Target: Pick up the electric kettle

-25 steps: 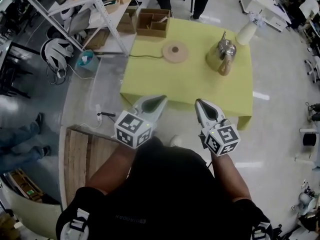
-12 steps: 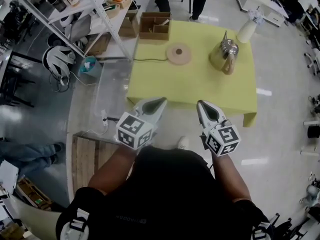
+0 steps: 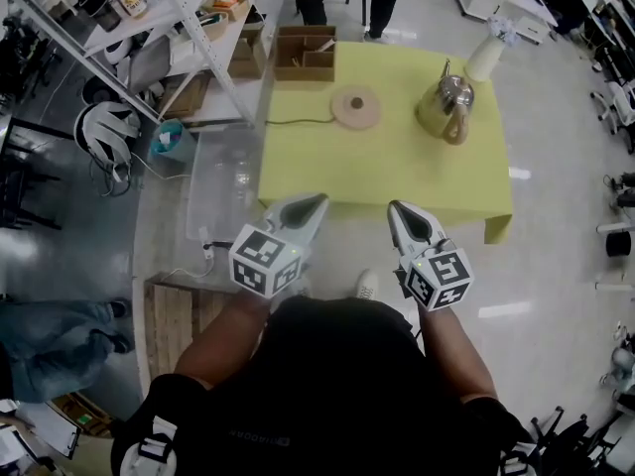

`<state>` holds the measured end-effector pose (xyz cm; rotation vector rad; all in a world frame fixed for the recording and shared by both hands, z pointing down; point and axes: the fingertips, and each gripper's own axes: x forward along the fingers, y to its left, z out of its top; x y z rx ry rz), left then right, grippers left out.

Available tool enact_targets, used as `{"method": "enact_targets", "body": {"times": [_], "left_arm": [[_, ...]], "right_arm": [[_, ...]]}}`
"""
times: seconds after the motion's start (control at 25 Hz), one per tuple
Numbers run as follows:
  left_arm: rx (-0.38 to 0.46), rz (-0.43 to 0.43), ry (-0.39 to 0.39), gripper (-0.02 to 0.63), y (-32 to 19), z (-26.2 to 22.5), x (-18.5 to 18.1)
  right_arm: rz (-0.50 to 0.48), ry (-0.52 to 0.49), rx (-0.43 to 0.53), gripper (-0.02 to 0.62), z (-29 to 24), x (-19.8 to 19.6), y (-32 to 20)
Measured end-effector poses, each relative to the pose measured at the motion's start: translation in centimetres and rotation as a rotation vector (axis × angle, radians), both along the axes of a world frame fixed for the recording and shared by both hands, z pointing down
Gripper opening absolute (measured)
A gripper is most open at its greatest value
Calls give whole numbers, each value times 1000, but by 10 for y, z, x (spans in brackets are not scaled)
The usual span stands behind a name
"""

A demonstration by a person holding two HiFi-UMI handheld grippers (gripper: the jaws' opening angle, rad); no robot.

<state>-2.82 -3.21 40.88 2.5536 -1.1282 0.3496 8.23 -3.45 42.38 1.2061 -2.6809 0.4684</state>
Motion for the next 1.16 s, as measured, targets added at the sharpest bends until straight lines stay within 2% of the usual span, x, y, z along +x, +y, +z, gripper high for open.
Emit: {"method": "enact_targets", "body": {"times": [0.32, 1.16], "left_arm": [[5, 9, 6, 2, 1, 1, -9], [3, 4, 1, 2, 1, 1, -5]], "right_arm": [[31, 18, 13, 5, 1, -5, 0], [13, 24, 9, 4, -1, -3, 2]]}}
